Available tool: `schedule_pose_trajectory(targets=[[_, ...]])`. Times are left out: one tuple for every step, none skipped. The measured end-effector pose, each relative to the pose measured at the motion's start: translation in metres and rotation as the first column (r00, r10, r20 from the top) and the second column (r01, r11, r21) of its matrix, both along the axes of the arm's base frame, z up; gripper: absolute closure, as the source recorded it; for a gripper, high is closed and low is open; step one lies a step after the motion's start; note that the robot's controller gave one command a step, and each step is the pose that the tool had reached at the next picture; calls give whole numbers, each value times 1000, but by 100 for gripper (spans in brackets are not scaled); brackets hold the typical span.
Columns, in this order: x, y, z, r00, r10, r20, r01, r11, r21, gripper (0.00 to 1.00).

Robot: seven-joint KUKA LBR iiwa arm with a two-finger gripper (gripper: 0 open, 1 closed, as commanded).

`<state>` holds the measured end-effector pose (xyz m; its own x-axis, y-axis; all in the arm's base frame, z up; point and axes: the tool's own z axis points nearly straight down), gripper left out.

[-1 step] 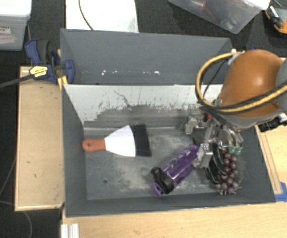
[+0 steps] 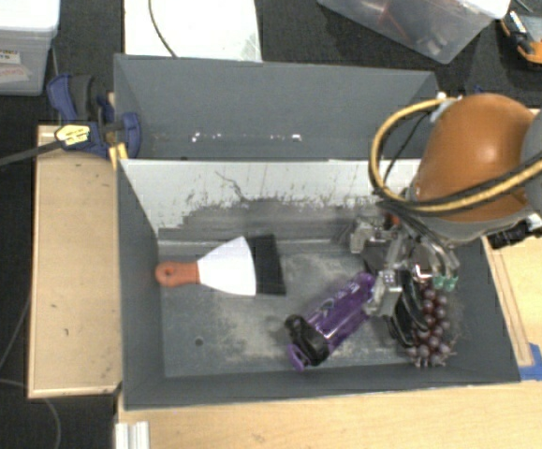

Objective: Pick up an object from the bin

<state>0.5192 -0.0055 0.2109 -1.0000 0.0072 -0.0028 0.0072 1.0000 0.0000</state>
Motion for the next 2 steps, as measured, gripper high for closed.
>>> schedule_pose_trajectory(targets=[[0,-2,-5,1000,-18,3,18,1000,1,0],[-15,33,-37,968,250,2,-250,968,-1,0]])
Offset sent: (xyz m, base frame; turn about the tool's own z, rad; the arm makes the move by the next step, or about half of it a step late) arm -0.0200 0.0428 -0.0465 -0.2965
